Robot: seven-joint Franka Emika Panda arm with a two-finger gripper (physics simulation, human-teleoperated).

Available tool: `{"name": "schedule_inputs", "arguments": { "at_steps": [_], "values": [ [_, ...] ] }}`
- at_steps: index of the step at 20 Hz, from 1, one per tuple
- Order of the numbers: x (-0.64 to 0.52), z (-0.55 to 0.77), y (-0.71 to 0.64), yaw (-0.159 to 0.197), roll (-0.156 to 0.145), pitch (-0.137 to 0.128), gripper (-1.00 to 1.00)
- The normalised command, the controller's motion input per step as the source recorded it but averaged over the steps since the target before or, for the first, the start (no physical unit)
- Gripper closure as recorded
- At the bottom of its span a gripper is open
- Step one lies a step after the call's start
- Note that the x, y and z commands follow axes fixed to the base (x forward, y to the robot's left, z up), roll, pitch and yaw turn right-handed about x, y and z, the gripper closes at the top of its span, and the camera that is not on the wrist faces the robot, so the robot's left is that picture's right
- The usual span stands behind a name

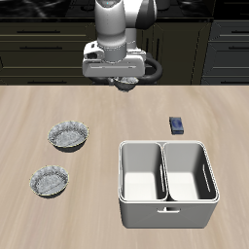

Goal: Stack the smallest bowl on the middle-sized bowl

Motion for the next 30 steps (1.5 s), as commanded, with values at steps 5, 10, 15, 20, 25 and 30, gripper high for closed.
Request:
{"name": "schedule_inputs", "arguments": {
  "at_steps": [5, 10, 15, 20, 25, 30],
  "values": [
    [0.22, 0.11, -0.16, -0.008, 0.003, 0.018, 1.0],
    [0.27, 0.19, -0.3, -0.008, 0.001, 0.009, 1.0],
    [0.37, 0.31, -0.44, 0.009, -0.043, -0.035, 1.0],
    [0.19, 0.21, -0.23, 0.035, 0.019, -0.021, 1.0],
    [0.18, 0.13, -0.22, -0.015, 0.027, 0.031, 1.0],
    [0.23, 0.19, -0.34, 0.046, -0.026, -0.033, 1.0]
  ]
}}
